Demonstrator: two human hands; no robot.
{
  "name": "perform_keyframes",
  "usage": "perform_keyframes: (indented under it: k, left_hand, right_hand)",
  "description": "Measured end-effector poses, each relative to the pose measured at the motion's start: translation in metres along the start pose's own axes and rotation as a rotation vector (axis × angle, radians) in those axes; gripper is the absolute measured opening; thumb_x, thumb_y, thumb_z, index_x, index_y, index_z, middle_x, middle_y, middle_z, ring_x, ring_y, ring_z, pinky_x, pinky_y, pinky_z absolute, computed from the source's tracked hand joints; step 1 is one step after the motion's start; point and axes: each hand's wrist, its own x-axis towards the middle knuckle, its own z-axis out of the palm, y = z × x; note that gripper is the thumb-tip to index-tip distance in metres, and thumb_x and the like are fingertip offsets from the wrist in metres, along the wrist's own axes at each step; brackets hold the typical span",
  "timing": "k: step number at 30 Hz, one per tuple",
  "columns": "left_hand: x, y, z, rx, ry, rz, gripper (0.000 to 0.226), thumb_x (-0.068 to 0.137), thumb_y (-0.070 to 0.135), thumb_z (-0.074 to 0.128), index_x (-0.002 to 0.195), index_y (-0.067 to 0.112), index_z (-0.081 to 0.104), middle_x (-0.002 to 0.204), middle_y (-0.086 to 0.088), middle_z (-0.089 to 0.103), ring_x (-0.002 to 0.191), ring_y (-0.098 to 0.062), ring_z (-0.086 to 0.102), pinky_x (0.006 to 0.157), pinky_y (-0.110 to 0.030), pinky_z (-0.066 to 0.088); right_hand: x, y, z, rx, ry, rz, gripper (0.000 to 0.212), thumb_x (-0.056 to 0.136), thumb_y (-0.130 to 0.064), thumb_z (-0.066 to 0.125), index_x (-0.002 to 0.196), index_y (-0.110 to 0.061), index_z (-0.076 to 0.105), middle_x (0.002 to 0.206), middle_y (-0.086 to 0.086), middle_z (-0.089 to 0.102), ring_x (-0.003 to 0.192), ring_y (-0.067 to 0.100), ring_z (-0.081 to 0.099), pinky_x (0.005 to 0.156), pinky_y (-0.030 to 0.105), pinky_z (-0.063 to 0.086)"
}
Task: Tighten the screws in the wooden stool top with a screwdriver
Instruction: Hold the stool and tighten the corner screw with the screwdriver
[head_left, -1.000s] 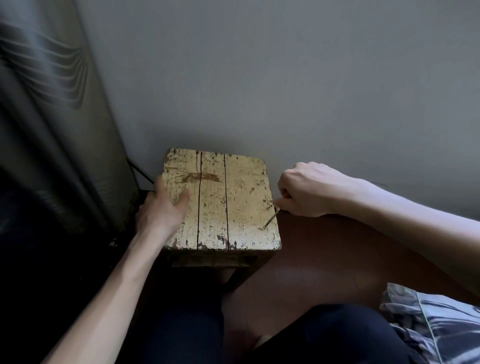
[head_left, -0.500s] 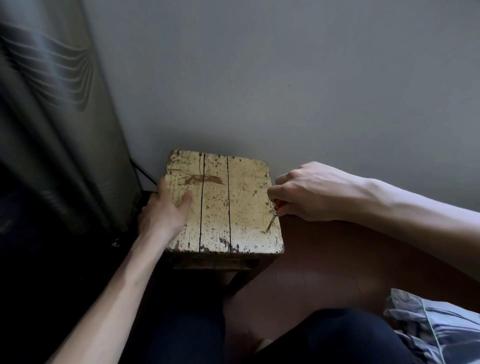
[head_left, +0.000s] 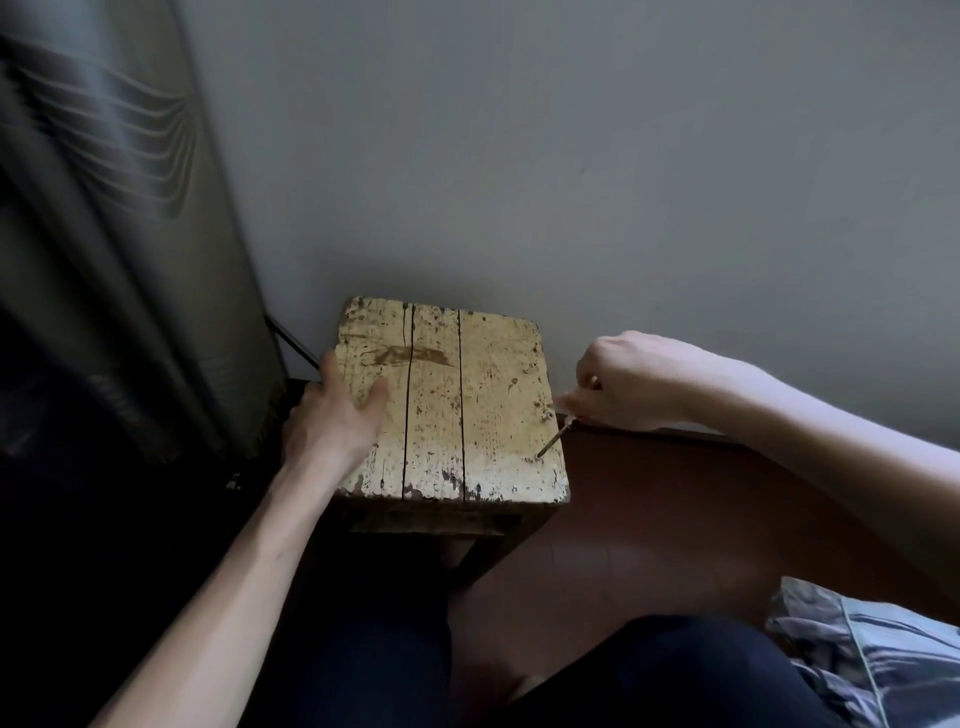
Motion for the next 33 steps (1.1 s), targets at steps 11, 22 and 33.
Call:
perform_keyframes:
  k: [11, 22, 33]
  left_hand:
    - [0.0, 0.0, 0.001, -0.01, -0.005, -0.006, 0.087, 0.097, 0.071, 0.035, 0.162, 0.021, 0.008, 0.154, -0.021, 0.044, 0.128, -0.043, 0.055, 0.1, -0.05, 0.048]
    - [0.003, -0.002, 0.004, -0.007, 0.003, -0.018, 0.085, 0.097, 0.068, 0.039, 0.162, 0.02, 0.01, 0.149, -0.023, 0.048, 0.127, -0.045, 0.053, 0.101, -0.049, 0.045]
    - [-0.001, 0.002, -0.001, -0.025, -0.012, -0.018, 0.084, 0.097, 0.069, 0.038, 0.161, 0.021, 0.011, 0.149, -0.023, 0.047, 0.127, -0.045, 0.054, 0.101, -0.051, 0.047]
  right_hand:
    - [-0.004, -0.011, -0.007, -0.345, 0.137, -0.387, 0.025, 0.096, -0.05, 0.059, 0.099, -0.026, 0.064, 0.091, -0.003, 0.071, 0.084, 0.027, 0.068, 0.062, 0.03, 0.041]
    - [0.01, -0.027, 0.005, -0.089, 0.111, -0.002, 0.021, 0.089, -0.033, 0.068, 0.089, -0.013, 0.064, 0.083, 0.007, 0.058, 0.075, 0.032, 0.059, 0.065, 0.034, 0.053]
    - [-0.004, -0.01, -0.014, -0.336, 0.092, -0.401, 0.016, 0.093, -0.044, 0.064, 0.101, -0.032, 0.067, 0.1, -0.01, 0.071, 0.089, 0.02, 0.068, 0.066, 0.03, 0.049]
